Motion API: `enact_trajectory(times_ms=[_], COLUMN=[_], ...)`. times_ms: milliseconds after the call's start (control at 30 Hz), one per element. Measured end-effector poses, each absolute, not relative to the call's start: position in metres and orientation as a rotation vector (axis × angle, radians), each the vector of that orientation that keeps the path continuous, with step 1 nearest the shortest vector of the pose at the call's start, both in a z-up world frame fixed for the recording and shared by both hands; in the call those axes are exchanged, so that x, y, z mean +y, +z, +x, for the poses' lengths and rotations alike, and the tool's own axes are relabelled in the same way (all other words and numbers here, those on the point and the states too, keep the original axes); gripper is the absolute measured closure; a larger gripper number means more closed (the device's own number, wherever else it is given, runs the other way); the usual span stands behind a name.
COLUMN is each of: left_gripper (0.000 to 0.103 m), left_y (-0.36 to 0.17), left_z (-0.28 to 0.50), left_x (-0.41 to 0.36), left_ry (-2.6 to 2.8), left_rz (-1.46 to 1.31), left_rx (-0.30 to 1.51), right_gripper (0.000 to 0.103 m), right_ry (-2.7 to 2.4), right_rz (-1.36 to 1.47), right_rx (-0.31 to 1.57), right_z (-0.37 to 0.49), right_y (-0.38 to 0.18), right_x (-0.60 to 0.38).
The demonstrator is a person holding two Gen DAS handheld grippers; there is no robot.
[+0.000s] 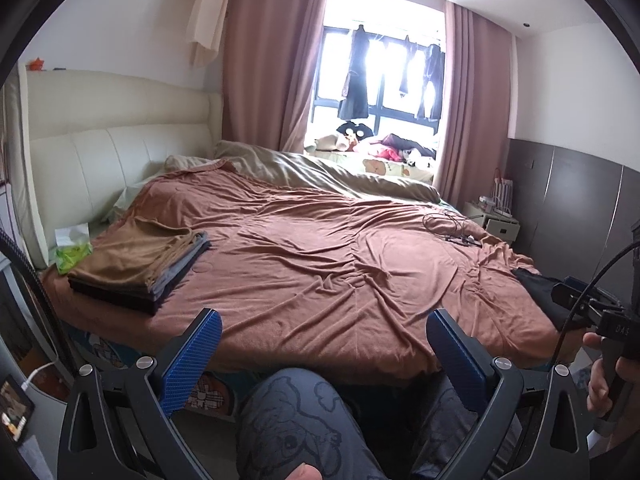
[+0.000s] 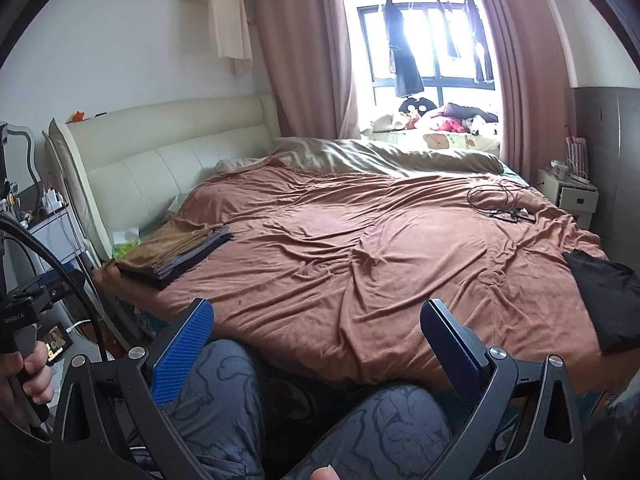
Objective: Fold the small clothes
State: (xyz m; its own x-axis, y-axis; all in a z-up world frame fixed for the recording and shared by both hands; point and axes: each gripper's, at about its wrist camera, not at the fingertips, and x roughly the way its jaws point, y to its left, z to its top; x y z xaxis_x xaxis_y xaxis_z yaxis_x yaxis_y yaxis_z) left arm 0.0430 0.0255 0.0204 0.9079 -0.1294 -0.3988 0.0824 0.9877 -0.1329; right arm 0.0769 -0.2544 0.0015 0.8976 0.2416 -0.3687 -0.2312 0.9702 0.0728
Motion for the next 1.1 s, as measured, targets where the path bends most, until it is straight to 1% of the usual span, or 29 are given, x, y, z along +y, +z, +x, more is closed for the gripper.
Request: enact_trajectory(times_ms=[200,433,1100], left_gripper=[0.0,0.0,0.0], left_y=[0.01,0.006,0.006], left_z=[0.043,0.04,0.037], left_x=[0.026,0.029,0.032], left_ry=[-0.118,-0.098,-0.083], left_rz=[-0.108,-0.096,-0.096], left_rx=[0.405,0.394,0.377], right_gripper=[0.0,0.0,0.0], right_ry=[0.244,0.235,0.231], right_rz=[0.006,0.043,0.063], right_rx=[0.373,0.381,0.384], right_z=[0.074,0.076,0.079], right_y=[-0.014,-0.023,-0.023], right_x=[-0.249,-0.257,-0.262])
